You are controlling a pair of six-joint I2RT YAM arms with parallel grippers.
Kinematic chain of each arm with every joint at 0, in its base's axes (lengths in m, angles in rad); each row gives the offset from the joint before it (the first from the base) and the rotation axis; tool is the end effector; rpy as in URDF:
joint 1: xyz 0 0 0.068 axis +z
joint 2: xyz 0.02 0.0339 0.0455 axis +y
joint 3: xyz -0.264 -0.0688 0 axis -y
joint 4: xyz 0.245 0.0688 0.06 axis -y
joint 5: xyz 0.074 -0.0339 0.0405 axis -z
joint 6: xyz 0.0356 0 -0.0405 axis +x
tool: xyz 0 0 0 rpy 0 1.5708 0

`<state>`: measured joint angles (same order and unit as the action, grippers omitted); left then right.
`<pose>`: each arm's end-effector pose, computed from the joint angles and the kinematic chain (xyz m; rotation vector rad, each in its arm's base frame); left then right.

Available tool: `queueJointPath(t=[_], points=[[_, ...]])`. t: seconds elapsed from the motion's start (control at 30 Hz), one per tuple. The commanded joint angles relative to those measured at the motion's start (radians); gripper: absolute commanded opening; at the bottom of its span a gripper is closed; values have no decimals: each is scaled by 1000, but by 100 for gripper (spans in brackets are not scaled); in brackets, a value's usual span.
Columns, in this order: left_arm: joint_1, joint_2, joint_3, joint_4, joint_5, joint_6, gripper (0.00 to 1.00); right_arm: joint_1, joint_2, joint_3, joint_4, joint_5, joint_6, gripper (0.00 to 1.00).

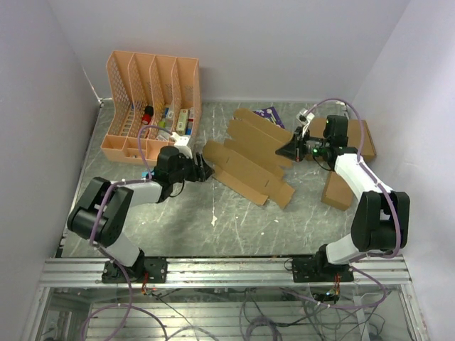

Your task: Fold the paper box

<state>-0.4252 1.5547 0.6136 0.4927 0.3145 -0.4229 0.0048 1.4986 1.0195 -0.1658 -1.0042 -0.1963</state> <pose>0.2740 -0.1361 0.1680 0.2109 2.0913 -0.8432 0.3203 0.0316 0.2611 -0.7297 1.8924 0.9757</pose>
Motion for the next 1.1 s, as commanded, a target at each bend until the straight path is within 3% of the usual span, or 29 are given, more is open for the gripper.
queueJointPath(t=[0.0, 0.17, 0.43, 0.57, 0.77, 1.07], points=[[51, 84, -13, 222, 81, -34, 76, 6, -1, -9, 51, 4, 40, 0], [51, 163, -8, 316, 73, -71, 75, 6, -4, -12, 55, -4, 41, 0], [51, 272, 46, 291, 115, -24, 65, 15, 20, 0, 45, -22, 40, 0], [51, 346, 70, 339, 162, -31, 53, 17, 17, -4, 48, -20, 39, 0], [51, 366, 81, 364, 198, -18, 46, 19, 21, -1, 44, -25, 36, 0], [44, 356, 96, 349, 185, 5, 17, 30, 20, -4, 38, -32, 21, 0]])
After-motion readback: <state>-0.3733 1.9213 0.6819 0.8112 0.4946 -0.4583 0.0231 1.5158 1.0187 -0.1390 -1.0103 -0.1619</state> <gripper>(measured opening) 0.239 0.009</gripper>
